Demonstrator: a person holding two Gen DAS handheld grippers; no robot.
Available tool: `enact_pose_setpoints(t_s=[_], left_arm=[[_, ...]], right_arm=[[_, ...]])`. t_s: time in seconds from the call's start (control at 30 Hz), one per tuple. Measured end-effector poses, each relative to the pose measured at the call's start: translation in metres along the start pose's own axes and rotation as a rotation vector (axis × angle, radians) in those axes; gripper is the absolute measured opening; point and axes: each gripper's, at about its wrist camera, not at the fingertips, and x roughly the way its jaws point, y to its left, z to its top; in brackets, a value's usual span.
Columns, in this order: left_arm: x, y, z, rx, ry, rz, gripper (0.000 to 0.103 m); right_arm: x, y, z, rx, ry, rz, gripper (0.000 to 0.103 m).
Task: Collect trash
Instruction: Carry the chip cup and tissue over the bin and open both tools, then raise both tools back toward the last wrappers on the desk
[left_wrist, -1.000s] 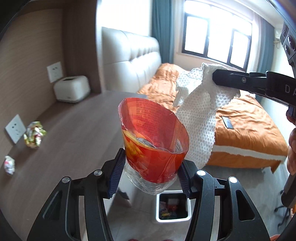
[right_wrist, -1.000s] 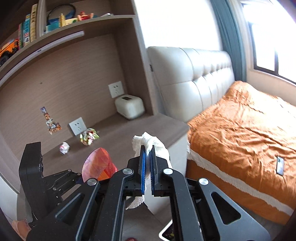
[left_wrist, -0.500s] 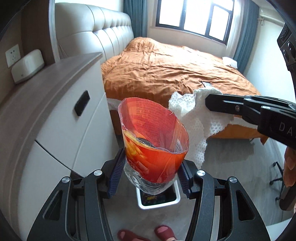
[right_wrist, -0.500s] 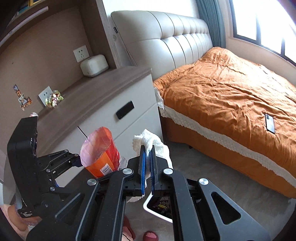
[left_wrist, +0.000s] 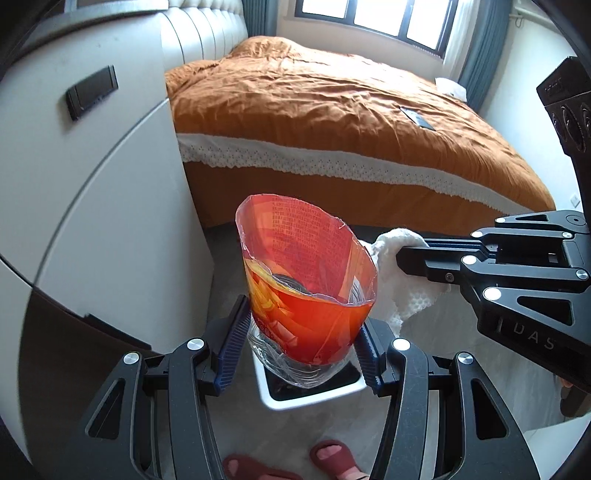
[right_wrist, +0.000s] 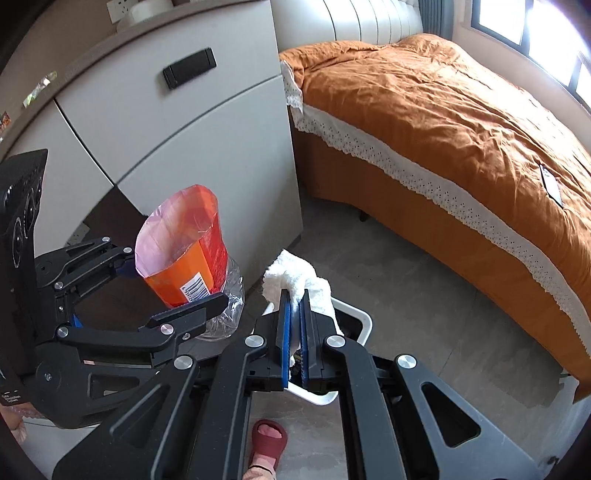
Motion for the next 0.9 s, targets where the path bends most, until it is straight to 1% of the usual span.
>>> enact_pose_setpoints(t_s=[0.07,0.1,0.13,0.17,0.2,0.3,0.47,0.73,0.8,0.9], left_arm=[[0.022,0.000,-0.008,0.004,0.022,-0.013,0.055],[0.033,0.000,-0.013,0.006,0.032,-0.009,0.071],[0.040,0.001,-0.016,0.001,0.037,-0.015,0.099],[0.045,0.000,-0.021,-0.001,0.037,-0.011,0.098],[0.050,0.000,-0.025,-0.003,0.037,-0.009,0.098],[0.062,0.000,-0.037,-0.023,0.052,-0.022,0.098],[0.068,0.001,-0.040,-0.030,0.068,-0.019,0.098],[0.061,0.007,-0.025,-0.038,0.069,0.005,0.098],[0.055,0.009,-0.019,-0.043,0.064,0.009,0.098],[0.035,0.011,-0.006,-0.050,0.040,0.027,0.098]], right_arm=[[0.016,-0.003,-0.008,0.004,0.013,-0.026,0.007],[0.024,-0.006,-0.012,0.014,0.014,-0.041,0.029],[0.031,-0.009,-0.017,0.029,0.021,-0.036,0.054],[0.034,-0.013,-0.020,0.050,0.012,-0.037,0.098],[0.036,-0.019,-0.023,0.068,-0.006,-0.044,0.098],[0.048,-0.026,-0.031,0.057,0.030,-0.085,0.098],[0.059,-0.030,-0.038,0.067,0.054,-0.079,0.098],[0.055,-0.027,-0.026,0.067,0.043,-0.061,0.098],[0.047,-0.026,-0.019,0.066,0.027,-0.058,0.098],[0.029,-0.021,-0.006,0.064,0.000,-0.045,0.098]])
